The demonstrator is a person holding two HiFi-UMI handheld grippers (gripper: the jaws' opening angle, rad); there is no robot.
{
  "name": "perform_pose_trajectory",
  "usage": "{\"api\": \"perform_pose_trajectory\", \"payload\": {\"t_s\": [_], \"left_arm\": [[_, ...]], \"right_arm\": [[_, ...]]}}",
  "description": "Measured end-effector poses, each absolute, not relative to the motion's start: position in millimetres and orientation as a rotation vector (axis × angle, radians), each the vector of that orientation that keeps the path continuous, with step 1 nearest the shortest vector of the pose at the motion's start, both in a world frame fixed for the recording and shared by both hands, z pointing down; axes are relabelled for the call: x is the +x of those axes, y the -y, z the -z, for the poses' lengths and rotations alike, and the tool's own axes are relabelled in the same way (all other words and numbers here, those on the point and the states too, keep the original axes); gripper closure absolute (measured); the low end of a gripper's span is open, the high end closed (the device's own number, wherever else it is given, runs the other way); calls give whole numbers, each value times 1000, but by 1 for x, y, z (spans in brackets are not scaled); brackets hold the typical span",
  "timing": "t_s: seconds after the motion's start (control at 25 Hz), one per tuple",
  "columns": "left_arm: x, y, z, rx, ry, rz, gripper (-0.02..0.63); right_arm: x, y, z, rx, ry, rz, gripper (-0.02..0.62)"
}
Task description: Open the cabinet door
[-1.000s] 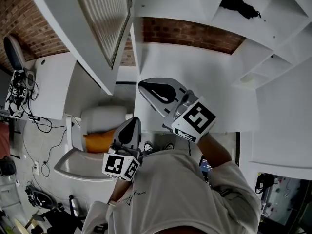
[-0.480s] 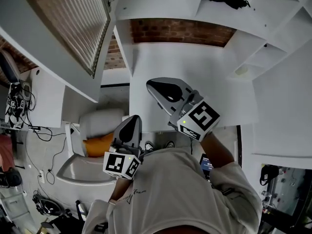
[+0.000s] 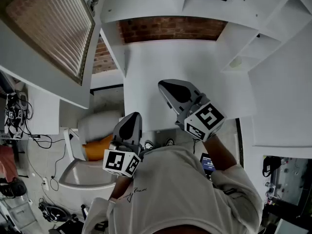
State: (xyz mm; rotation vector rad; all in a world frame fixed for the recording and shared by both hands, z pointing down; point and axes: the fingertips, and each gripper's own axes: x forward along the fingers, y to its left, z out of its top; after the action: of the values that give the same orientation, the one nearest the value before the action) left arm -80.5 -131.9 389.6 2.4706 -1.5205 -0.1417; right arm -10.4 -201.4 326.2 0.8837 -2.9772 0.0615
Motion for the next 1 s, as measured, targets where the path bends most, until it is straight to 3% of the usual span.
{"api": "perform_pose_trajectory", "payload": {"t_s": [1.0], "left_arm": [[-67,151,-400,2459,1493,123,589]], "right_arm": [[67,184,-395,1076,2788,-322,571]]}}
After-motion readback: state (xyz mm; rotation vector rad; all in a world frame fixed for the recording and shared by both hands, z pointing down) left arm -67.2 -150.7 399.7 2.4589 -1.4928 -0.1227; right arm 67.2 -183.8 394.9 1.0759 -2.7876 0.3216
